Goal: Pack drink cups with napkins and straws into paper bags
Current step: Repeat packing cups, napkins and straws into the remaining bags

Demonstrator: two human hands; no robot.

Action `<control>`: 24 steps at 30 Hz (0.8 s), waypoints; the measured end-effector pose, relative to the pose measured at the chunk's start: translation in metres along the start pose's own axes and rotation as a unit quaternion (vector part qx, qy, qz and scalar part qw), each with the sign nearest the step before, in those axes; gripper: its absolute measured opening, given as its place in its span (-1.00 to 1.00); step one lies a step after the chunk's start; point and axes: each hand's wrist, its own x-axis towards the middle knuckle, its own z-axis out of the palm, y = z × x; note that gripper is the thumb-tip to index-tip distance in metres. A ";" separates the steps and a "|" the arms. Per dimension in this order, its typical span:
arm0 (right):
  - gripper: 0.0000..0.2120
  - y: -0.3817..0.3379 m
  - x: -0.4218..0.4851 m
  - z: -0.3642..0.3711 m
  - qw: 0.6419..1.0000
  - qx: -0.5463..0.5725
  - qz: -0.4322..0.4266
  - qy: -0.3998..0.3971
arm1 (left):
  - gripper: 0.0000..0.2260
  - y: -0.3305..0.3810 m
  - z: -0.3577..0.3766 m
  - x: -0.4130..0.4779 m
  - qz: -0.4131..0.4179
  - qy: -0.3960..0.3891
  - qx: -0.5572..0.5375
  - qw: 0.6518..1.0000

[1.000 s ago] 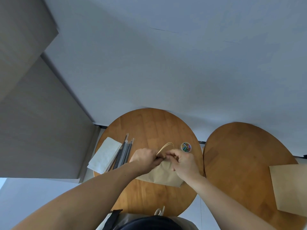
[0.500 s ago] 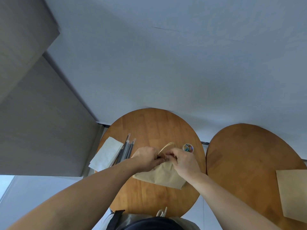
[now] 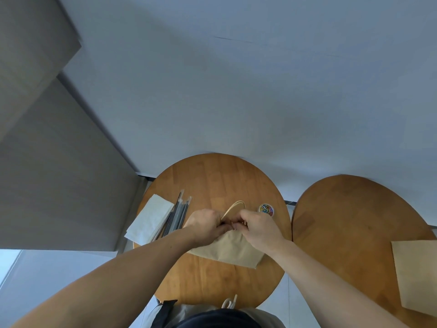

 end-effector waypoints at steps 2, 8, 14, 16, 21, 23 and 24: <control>-0.92 -0.001 0.002 -0.003 1.000 0.015 -0.002 -0.015 | -0.83 -0.001 0.000 0.000 -0.011 -0.005 -0.025 1.000; -0.94 -0.003 0.002 -0.004 0.998 -0.048 -0.016 -0.032 | -0.81 0.000 -0.001 -0.003 -0.031 -0.017 -0.046 0.998; -0.80 -0.009 0.002 -0.003 0.990 -0.130 -0.022 -0.052 | -0.80 0.004 0.001 -0.007 -0.035 -0.006 -0.029 0.999; -0.77 -0.008 0.001 -0.001 0.989 -0.137 -0.015 -0.050 | -0.78 0.005 0.001 -0.008 -0.035 -0.006 -0.019 0.999; -0.75 -0.008 -0.004 0.005 0.991 -0.129 -0.018 -0.036 | -0.81 0.007 0.001 -0.012 -0.038 -0.011 -0.015 0.999; -0.75 -0.010 -0.010 0.005 0.990 -0.133 -0.033 -0.010 | -0.80 0.007 -0.003 -0.011 -0.044 -0.015 -0.013 0.999; -0.76 -0.010 -0.014 0.004 0.992 -0.118 -0.050 0.023 | -0.79 0.007 -0.006 -0.011 -0.045 -0.017 -0.015 0.999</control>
